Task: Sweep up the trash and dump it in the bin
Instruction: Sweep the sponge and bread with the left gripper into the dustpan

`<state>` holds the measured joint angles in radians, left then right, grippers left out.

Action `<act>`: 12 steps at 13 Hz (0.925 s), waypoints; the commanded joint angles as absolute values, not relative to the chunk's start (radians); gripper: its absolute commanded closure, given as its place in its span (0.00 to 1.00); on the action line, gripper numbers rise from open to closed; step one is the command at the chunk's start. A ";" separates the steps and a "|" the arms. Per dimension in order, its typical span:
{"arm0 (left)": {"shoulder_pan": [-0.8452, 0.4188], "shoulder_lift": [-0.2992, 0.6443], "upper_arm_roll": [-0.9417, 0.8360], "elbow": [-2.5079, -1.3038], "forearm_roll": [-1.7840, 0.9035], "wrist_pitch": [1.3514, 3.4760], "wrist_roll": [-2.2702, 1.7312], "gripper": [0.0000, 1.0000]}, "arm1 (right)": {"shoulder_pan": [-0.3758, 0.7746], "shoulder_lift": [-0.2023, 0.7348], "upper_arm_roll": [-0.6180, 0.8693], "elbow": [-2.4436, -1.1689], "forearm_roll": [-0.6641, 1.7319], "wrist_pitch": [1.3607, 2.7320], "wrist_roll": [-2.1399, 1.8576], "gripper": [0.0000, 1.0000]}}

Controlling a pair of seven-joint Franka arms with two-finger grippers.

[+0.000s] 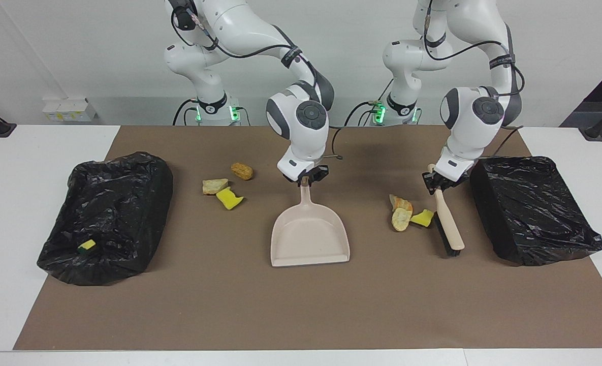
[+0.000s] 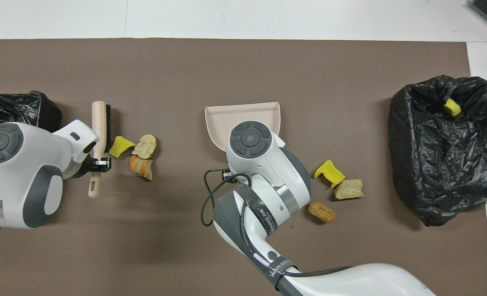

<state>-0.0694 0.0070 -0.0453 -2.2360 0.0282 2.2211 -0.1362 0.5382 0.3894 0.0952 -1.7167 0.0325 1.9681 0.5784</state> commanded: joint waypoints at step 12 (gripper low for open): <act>-0.130 -0.121 -0.061 -2.431 0.002 2.215 -0.153 1.00 | 0.454 0.267 0.097 -1.709 -0.060 1.879 -0.148 1.00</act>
